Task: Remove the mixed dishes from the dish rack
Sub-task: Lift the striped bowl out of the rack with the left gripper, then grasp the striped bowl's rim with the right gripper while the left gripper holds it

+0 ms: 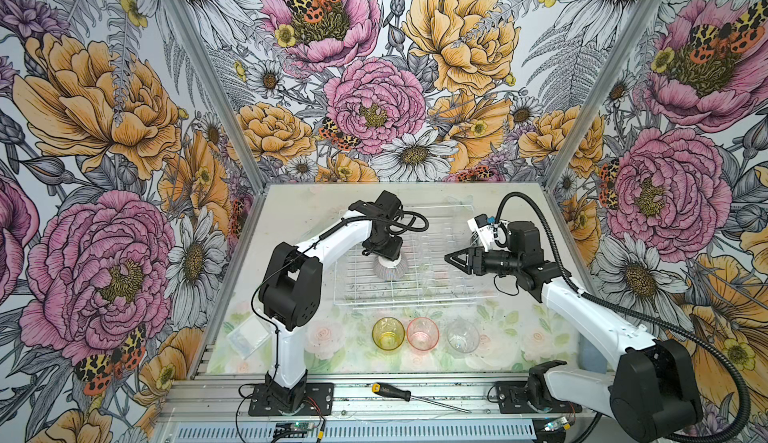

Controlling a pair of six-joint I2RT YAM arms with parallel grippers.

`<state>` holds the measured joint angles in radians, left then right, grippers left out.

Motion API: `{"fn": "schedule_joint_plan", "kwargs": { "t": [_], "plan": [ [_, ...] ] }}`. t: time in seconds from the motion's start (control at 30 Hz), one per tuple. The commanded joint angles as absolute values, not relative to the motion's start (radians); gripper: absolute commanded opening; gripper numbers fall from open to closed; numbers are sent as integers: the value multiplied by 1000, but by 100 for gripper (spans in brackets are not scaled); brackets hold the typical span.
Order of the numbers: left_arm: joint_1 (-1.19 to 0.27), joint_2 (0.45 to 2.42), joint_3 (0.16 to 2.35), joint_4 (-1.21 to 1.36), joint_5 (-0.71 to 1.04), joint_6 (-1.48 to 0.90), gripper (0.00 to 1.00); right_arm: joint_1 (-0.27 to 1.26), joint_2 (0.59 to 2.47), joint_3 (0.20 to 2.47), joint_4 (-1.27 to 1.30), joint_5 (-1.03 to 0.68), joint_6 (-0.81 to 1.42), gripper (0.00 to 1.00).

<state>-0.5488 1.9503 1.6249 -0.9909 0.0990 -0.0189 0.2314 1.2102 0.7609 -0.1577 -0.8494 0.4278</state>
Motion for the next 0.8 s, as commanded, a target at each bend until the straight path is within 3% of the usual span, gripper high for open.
{"fn": "schedule_joint_plan", "kwargs": {
  "t": [0.0,0.27,0.77],
  "plan": [
    [-535,1889,1623,-965,178,-12,34,229,1229,752,-119,-889,442,54],
    [-520,1862,1606,-941,228,-17,33,232,1267,694,57,-954,549,54],
    [-488,1753,1574,-880,338,-34,33,261,1301,709,67,-954,550,51]
  ]
}}
